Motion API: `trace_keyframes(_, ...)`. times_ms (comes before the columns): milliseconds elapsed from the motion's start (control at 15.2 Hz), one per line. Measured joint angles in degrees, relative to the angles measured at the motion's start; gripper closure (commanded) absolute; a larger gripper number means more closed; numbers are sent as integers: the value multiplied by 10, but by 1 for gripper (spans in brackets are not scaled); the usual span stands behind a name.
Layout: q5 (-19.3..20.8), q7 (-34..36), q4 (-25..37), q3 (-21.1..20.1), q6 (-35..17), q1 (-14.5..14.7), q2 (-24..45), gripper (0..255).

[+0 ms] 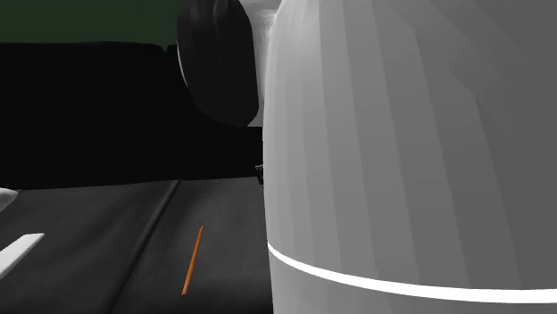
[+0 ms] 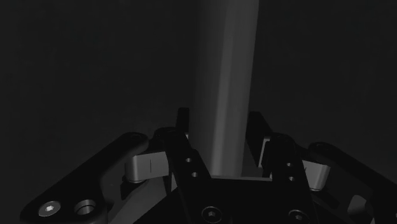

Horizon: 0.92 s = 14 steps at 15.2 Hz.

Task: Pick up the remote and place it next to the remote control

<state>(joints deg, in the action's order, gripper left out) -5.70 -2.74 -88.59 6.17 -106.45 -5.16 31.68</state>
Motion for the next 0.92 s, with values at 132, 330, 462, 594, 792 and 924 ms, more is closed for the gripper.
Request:
trace_keyframes(132,-1,1,4,-2,8,2,-1,255)
trace_keyframes(330,0,2,12,-2,25,2,-7,255)
trace_keyframes(462,1,3,20,-1,38,2,-13,255)
trace_keyframes(594,1,5,29,-1,51,2,-17,255)
trace_keyframes(792,2,5,39,-1,70,2,-26,255)
trace_keyframes(924,3,7,50,-1,83,2,-28,255)
